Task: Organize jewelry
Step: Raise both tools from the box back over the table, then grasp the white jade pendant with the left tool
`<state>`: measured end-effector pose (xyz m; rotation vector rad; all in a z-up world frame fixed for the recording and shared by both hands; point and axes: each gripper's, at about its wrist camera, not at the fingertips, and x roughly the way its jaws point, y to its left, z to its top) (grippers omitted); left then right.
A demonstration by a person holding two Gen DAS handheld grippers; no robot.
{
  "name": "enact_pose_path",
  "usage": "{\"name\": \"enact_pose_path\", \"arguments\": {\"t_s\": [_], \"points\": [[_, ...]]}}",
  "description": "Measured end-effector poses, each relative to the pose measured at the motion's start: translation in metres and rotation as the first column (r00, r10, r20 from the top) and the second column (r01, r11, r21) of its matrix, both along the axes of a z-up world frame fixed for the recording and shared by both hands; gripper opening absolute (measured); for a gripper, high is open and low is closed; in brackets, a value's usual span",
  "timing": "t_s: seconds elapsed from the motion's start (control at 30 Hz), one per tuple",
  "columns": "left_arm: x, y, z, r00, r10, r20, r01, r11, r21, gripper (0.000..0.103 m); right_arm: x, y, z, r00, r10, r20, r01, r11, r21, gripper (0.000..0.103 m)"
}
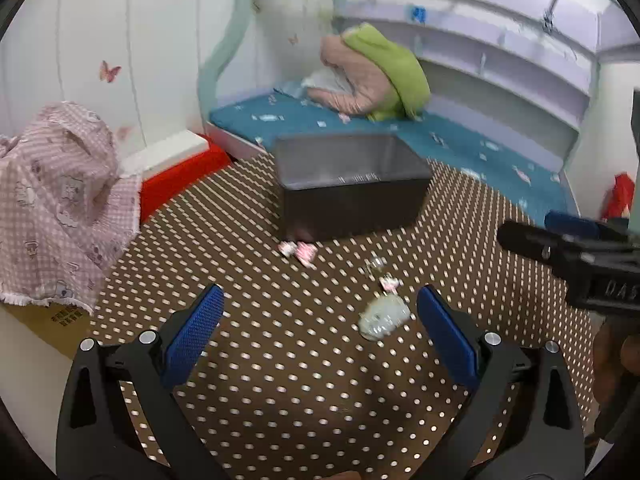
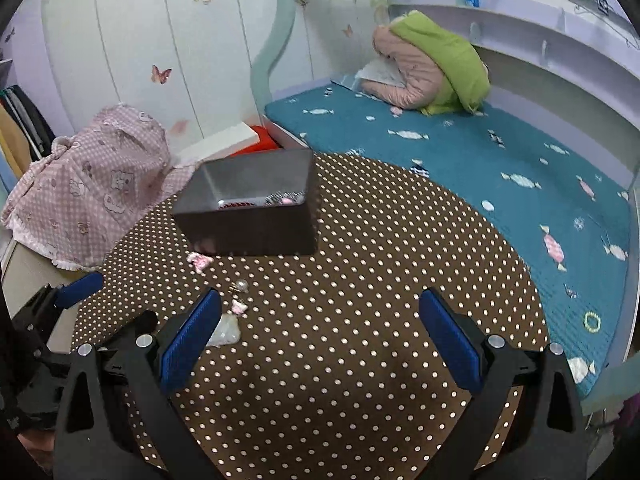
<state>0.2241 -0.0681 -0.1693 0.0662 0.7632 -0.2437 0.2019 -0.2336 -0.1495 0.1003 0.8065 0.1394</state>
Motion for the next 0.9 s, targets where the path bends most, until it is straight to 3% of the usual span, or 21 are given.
{"name": "enact_pose_path", "arguments": {"t_s": [0.37, 0.43, 0.5, 0.6, 0.9], "points": [[0.028, -0.038, -0.043, 0.988, -0.07, -0.14, 0.076, 0.996, 0.042, 0.096, 0.003, -0.028, -0.011, 0.999, -0.046, -0.03, 0.046, 0.999, 0.022, 0.095], [0.032, -0.04, -0.053, 0.979, -0.079, -0.185, 0.087, 0.996, 0.035, 0.079, 0.003, -0.031, -0.013, 0.998, -0.045, -0.035, 0.046, 0.999, 0.024, 0.095], [0.029, -0.043, -0.052, 0.983, -0.092, -0.16, 0.103, 0.993, 0.059, 0.062, 0.003, -0.032, -0.015, 0.998, -0.044, -0.042, 0.045, 0.999, 0.024, 0.095], [0.029, -0.039, -0.049, 0.981, -0.102, -0.163, 0.109, 0.993, 0.035, 0.037, 0.005, -0.032, -0.019, 0.998, -0.041, -0.051, 0.042, 0.999, 0.027, 0.095], [0.024, -0.014, -0.048, 0.98, -0.102, -0.171, 0.096, 0.995, -0.041, 0.033, 0.012, -0.007, -0.028, 0.997, 0.02, -0.076, -0.02, 1.0, 0.012, 0.095]]}}
